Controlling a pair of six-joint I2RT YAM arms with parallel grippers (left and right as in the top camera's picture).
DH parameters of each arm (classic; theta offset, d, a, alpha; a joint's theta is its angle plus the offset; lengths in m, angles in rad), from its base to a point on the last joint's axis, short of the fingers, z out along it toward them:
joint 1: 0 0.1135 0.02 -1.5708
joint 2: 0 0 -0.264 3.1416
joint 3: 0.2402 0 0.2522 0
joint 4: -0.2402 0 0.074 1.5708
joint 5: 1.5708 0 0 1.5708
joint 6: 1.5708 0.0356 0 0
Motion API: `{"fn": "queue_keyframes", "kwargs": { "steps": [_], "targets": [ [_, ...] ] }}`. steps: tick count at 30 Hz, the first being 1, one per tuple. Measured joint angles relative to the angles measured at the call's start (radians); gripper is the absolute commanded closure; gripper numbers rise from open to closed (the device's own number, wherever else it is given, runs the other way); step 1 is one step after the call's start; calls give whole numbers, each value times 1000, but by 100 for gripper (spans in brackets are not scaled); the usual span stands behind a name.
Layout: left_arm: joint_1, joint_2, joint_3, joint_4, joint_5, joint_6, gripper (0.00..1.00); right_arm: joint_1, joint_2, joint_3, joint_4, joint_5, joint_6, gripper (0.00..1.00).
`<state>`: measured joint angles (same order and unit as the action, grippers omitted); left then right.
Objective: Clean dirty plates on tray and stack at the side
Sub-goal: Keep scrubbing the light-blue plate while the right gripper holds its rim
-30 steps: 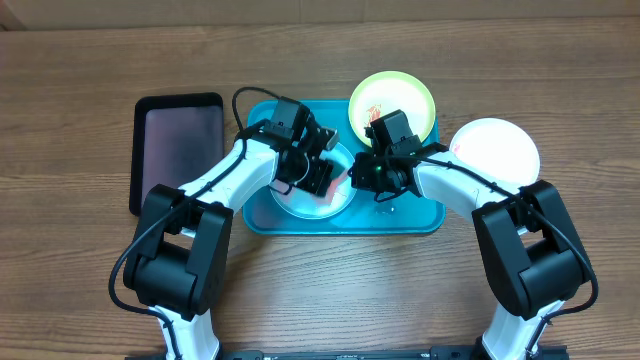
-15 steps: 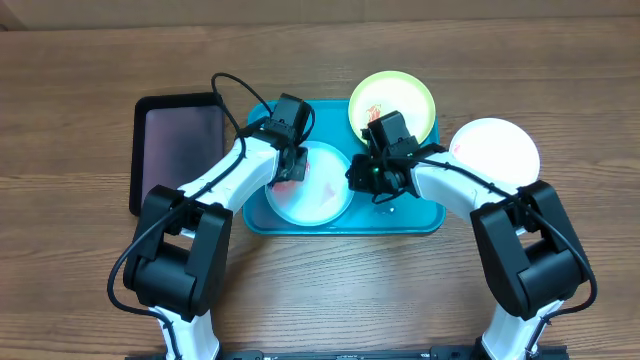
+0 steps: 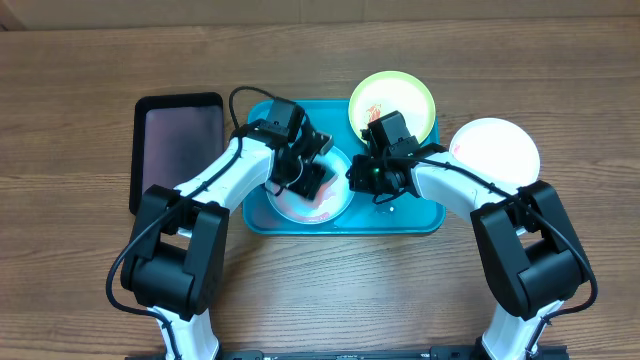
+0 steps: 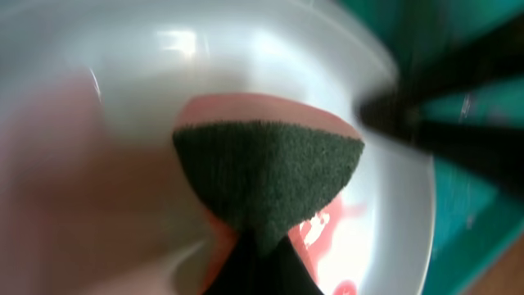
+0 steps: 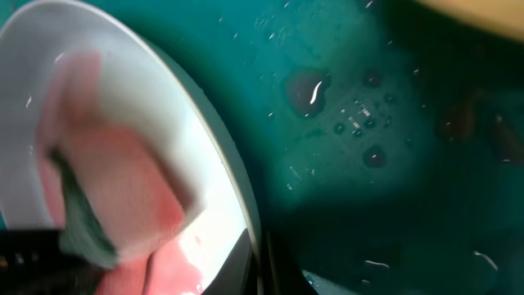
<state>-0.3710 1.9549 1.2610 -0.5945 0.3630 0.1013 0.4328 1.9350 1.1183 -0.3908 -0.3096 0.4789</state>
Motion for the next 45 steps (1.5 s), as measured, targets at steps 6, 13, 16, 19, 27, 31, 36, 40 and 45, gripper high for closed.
{"fn": "queue_keyframes", "kwargs": {
  "steps": [6,13,16,19,27,31,36,40,45],
  "targets": [
    [-10,3,0,160,-180,-187,96,-1,0,0,2,0,10,96],
    [-16,3,10,-10,-583,-462,96,2,0,0,2,-5,11,96],
    [-21,3,17,-77,-615,-496,96,7,2,0,0,-16,6,96],
    [-21,2,32,-150,-570,-462,96,8,2,9,-31,-22,-5,96],
    [3,19,234,-355,-332,-332,96,5,2,69,-191,-12,-33,96],
    [34,21,377,-323,-296,-332,96,4,2,91,-262,-6,-48,96],
    [91,20,427,-272,-287,-366,96,5,-31,94,-338,37,-68,96],
    [112,20,426,-292,-287,-392,96,5,-159,94,-413,166,-77,96],
    [91,20,422,-296,-286,-402,96,30,-365,98,-459,433,-87,96]
  ]
}}
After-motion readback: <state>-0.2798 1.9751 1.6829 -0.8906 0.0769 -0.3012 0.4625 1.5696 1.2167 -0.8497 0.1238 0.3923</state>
